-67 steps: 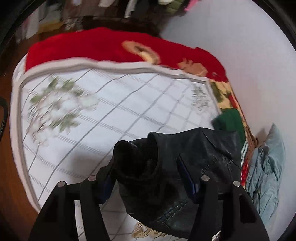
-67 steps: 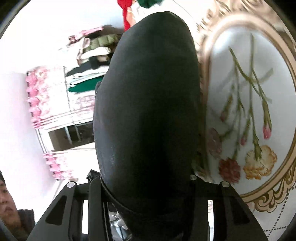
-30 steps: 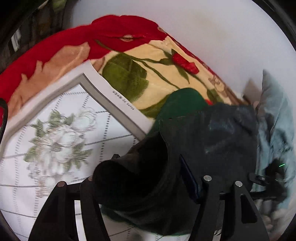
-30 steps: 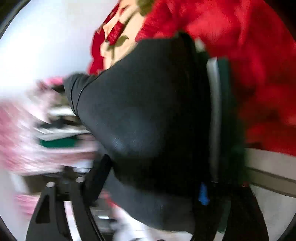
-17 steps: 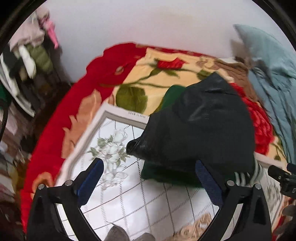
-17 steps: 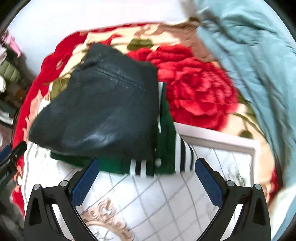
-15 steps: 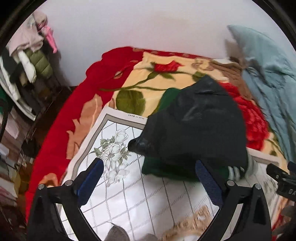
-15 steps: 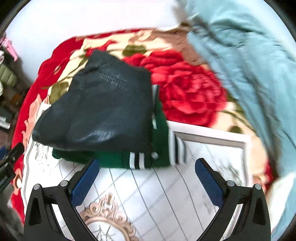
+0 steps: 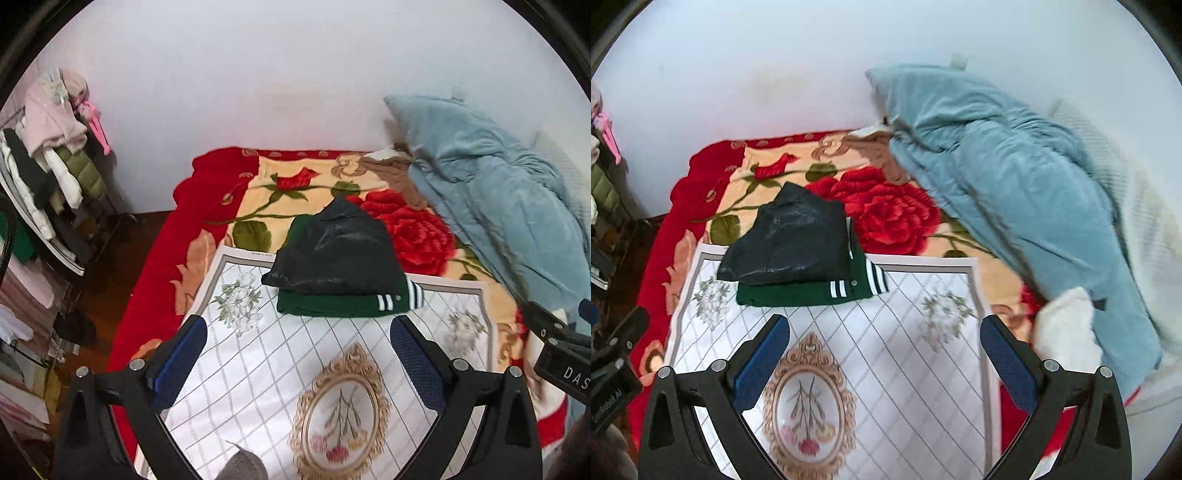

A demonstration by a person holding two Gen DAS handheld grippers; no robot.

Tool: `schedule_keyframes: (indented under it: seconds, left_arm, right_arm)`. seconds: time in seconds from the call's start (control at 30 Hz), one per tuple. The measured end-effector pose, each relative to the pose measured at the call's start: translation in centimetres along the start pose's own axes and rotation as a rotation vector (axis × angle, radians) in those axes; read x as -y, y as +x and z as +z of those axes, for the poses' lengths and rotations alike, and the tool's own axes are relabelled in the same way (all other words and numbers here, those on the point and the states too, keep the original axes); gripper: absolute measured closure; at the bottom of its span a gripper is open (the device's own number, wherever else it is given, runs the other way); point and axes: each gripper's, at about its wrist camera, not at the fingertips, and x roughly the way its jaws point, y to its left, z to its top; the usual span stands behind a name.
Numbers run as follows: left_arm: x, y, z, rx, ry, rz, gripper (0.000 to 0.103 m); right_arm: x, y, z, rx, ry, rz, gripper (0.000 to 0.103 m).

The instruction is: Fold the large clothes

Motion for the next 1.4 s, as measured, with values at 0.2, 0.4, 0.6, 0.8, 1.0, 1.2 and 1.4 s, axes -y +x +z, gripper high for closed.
schedule_keyframes:
  seconds: [0.2,0.4,0.6,0.8,1.0,1.2,1.4]
  left_arm:
    - [0.4,-9.8,-1.2,0.05,-0.013,-0.014,0.002]
    - [0.6,-16.0,-1.9,0.075,-0.037,-0.022,0.002]
    - [0.4,-20.2,-2.2,0.095,-0.057,-0.009,0.002]
    - [0.3,-22.8,-2.4,0.076,-0.057,0.002,0.002]
    - [0.2,-24.4,-2.7,0.059,-0.059,0.015,0.002]
    - [0.0,-25.5,-2.8,0.08,-0.056,0.031,0.002]
    - [-0.4,-25.9,-2.9,0.096,-0.072,0.032,0.002]
  right_arm:
    - [3.0,-10.9,-1.8,0.028,0.006,0.017,0.0]
    - [4.9,-20.4,-3.0,0.114,-0.039,0.016,0.0]
    - [6.5,-27.3,-3.9,0.17,-0.054,0.035,0.0]
    - [7.2,-31.0,-4.1,0.179,-0.057,0.052,0.0]
    - [7.4,-33.1,-4.3,0.177,-0.074,0.054,0.0]
    - [7.4,-34.1,-4.0,0.187,-0.081,0.051,0.0]
    - [7.3,-34.7,-3.9,0.203,-0.086,0.044,0.0]
